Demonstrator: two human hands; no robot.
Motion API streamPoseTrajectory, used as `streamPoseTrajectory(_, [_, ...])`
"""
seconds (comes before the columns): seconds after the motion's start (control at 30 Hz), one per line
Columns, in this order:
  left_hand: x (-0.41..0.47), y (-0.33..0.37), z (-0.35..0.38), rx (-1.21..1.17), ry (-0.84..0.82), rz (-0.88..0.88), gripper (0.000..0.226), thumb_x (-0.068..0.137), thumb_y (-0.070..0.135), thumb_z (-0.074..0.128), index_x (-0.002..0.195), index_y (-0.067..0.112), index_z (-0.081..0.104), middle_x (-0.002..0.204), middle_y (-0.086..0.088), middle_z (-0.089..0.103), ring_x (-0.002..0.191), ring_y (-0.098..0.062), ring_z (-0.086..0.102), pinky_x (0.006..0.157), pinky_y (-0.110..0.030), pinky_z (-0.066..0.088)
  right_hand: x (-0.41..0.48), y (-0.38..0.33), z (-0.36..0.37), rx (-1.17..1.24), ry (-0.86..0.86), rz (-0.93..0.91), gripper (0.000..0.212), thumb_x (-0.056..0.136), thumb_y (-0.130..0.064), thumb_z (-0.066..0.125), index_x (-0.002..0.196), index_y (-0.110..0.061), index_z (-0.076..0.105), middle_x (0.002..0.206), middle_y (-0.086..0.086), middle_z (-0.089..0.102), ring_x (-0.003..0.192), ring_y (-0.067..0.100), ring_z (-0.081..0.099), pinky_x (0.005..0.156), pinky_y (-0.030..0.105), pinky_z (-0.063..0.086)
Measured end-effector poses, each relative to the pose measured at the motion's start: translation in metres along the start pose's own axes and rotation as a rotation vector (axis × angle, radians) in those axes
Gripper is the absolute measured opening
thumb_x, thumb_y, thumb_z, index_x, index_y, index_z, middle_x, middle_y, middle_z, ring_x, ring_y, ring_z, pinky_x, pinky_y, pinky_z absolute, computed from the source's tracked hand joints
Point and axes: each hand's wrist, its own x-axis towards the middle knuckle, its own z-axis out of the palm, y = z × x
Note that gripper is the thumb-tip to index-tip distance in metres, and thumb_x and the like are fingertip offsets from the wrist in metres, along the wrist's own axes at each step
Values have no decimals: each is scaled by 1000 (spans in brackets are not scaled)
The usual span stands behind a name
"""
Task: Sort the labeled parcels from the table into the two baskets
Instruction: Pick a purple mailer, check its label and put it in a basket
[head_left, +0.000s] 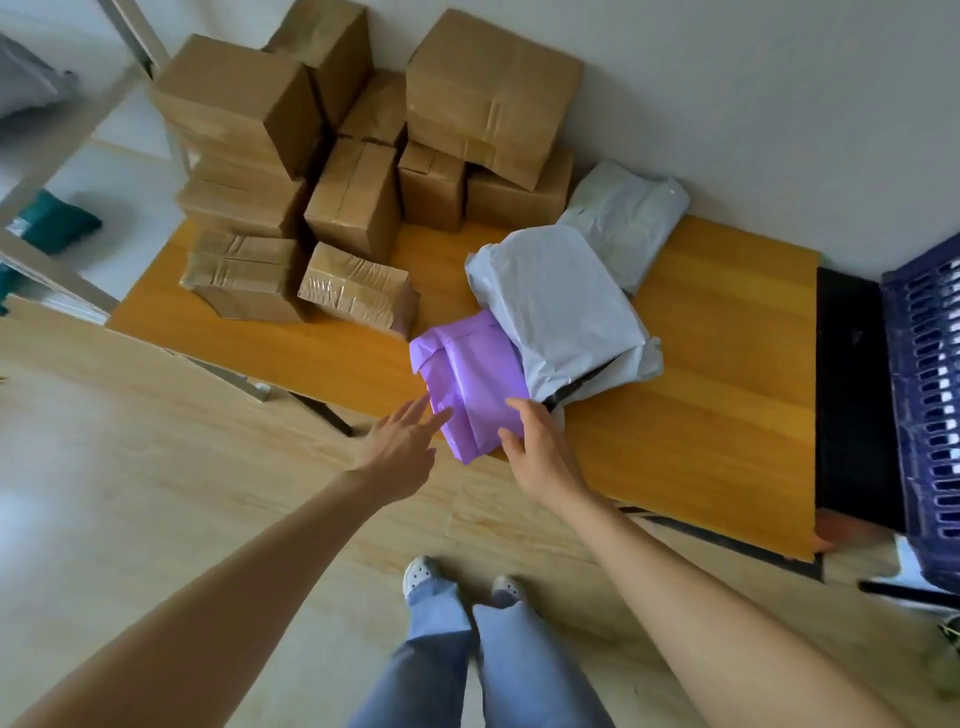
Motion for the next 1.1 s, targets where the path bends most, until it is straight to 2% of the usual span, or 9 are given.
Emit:
streamPoseTrajectory(0.2, [8,-1,19,-56,88,82,55,91,23,62,142,31,43,160,-7,15,147,-26,15,113,-38,23,2,12,15,-72,36,-56,41,98,-16,52,136,-6,48,141,10,48,123,8,15,116,47,18])
streamPoseTrajectory(0.3, [12,1,21,-94,141,173,39,90,19,64,128,28,61,154,-11,31,143,-30,28,110,-41,29,2,15,20,-126,46,-44,41,96,-19,53,136,-8,50,145,9,45,135,15,22,120,32,-7])
streamPoseTrajectory(0.33, [13,1,22,-82,145,196,35,90,19,63,124,28,64,153,-11,34,141,-31,31,109,-41,31,1,15,21,-126,43,-35,42,96,-21,54,136,-9,50,146,9,43,137,17,26,118,29,-8])
streamPoseTrajectory(0.43, [14,-2,23,-45,139,206,26,95,23,58,117,29,68,152,-9,36,141,-31,32,108,-40,32,-2,13,23,-67,-3,23,47,95,-29,55,139,-14,47,153,4,33,140,19,28,117,32,16])
streamPoseTrajectory(0.5, [13,-3,22,-64,152,201,23,95,22,57,112,27,71,152,-9,36,140,-32,33,108,-40,33,-3,12,23,-53,-29,39,49,95,-32,54,141,-17,44,155,2,30,142,19,26,115,33,22])
streamPoseTrajectory(0.7, [14,-1,23,-13,124,198,44,91,20,62,133,32,56,158,-5,24,146,-25,20,114,-36,23,-8,12,20,-77,-62,41,53,94,-28,55,143,-16,41,155,2,29,142,22,22,116,36,24])
streamPoseTrajectory(0.9, [16,11,26,-9,123,176,24,97,28,52,106,29,73,155,-8,30,145,-24,24,112,-32,24,-11,17,18,-81,-111,41,57,93,-19,56,146,-15,35,157,2,24,145,19,16,116,36,26])
streamPoseTrajectory(1.0, [10,16,24,-71,173,190,19,92,16,58,93,18,77,148,-12,41,140,-30,34,106,-38,35,-14,20,16,-70,-136,31,61,90,-11,56,147,-15,33,158,2,21,146,18,17,115,36,28])
streamPoseTrajectory(1.1, [-2,18,18,-205,228,143,15,90,8,62,86,9,76,140,-13,51,133,-34,43,90,-44,50,-19,23,14,-63,-143,12,64,89,-3,54,148,-15,32,158,1,21,146,17,17,115,34,29])
